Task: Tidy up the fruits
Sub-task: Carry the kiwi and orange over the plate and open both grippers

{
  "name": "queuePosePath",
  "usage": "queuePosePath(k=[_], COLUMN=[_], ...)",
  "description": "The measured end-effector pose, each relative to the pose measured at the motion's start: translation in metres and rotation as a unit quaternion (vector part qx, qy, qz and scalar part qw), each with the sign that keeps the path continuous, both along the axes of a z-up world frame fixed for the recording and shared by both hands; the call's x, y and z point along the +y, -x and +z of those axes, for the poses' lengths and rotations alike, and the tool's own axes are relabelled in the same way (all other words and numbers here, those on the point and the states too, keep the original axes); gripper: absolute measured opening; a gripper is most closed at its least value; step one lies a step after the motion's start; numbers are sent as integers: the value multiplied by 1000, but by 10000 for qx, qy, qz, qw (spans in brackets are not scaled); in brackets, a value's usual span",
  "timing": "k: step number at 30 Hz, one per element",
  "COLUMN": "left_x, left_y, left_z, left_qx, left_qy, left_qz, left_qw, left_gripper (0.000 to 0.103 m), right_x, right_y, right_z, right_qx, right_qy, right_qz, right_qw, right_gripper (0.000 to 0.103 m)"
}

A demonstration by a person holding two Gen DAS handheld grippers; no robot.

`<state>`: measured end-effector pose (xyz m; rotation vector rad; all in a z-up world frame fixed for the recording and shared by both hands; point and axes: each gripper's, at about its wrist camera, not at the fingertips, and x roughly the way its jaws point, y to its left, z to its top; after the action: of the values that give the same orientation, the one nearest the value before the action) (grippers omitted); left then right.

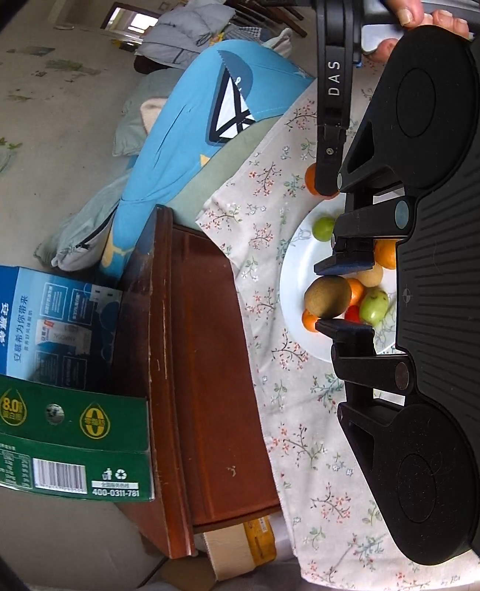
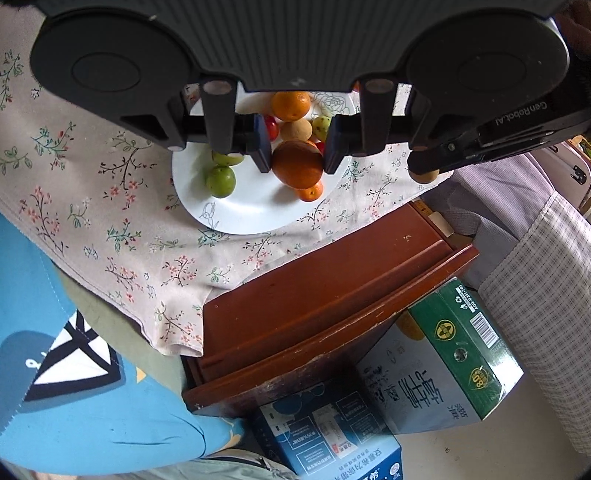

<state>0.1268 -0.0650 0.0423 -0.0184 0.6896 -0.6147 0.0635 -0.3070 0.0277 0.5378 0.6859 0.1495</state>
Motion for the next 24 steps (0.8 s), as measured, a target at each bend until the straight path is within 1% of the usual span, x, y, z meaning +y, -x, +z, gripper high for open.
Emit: queuePosePath(k=[2, 5, 13, 19, 24], left_x=[-3, -8, -18, -23, -30], left_y=[-10, -23, -41, -49, -53], left_z=[-7, -16, -39, -46, -51], left_qx=[141, 290, 485, 610, 735], left_qy=[96, 140, 143, 194, 246], left_qz=[18, 84, 110, 171, 203], left_qw=[9999, 9994, 9987, 9978, 9968], left_gripper=[23, 23, 23, 23, 23], right_x=[0, 0, 9, 14, 19], right_y=[-5, -12, -29, -38, -43], right_z=[-4, -11, -29, -38, -42], right_qx=[53, 121, 334, 408, 377], right_qy=[9, 52, 179, 350, 531], right_qz=[1, -9, 75, 65, 77], right_qw=[10000, 9999, 9993, 9985, 9978], right_gripper=[31, 31, 31, 31, 31])
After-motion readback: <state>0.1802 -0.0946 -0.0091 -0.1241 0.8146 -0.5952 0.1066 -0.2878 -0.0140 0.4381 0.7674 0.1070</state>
